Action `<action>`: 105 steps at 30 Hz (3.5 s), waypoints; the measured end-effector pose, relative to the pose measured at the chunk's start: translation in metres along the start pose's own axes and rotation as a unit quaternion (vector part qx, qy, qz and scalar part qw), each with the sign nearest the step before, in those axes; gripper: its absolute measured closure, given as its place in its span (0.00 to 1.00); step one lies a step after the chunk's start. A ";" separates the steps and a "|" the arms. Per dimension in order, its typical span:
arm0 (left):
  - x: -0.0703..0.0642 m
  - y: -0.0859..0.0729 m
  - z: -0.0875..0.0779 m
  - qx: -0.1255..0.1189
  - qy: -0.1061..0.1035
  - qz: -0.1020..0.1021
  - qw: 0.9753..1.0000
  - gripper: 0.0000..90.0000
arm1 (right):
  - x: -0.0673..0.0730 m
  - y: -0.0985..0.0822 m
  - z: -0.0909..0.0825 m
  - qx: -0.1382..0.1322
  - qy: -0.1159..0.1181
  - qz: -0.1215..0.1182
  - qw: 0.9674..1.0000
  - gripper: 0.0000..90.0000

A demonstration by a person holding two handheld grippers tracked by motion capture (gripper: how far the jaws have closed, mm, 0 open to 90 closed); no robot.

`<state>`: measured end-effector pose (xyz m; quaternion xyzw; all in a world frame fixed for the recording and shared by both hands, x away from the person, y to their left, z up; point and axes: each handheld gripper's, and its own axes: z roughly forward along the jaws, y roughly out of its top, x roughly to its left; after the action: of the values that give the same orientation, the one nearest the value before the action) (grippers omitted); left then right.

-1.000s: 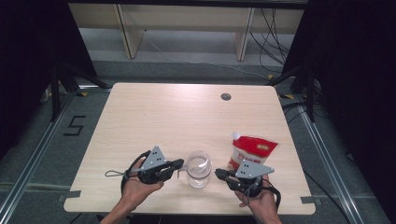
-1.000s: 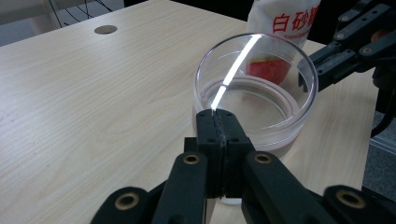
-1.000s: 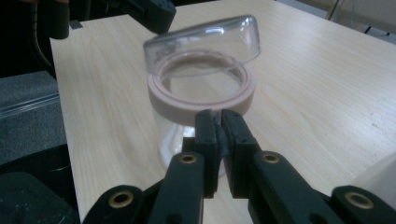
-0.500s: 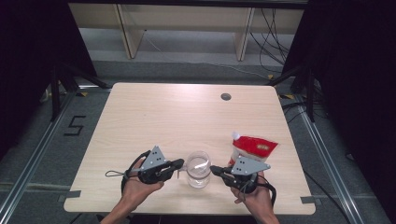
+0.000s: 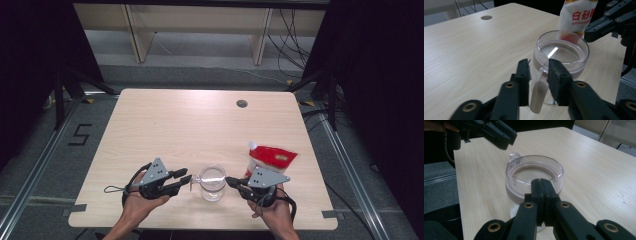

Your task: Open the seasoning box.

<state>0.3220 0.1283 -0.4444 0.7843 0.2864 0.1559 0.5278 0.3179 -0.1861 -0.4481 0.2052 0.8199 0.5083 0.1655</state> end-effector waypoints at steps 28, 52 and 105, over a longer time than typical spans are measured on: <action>-0.006 0.003 0.016 0.010 -0.004 0.008 1.000 0.98 | -0.002 -0.009 0.001 0.021 -0.003 0.007 1.000 1.00; -0.005 -0.002 0.016 0.000 -0.001 -0.003 1.000 0.98 | -0.002 -0.009 0.006 0.024 -0.003 0.006 1.000 1.00; 0.010 -0.055 -0.005 0.059 0.026 -0.022 0.998 0.19 | 0.023 0.036 0.018 -0.034 0.043 -0.035 0.998 0.89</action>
<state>0.3117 0.1537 -0.4939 0.8032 0.3263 0.1472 0.4761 0.3129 -0.1465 -0.4248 0.1488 0.8152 0.5380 0.1543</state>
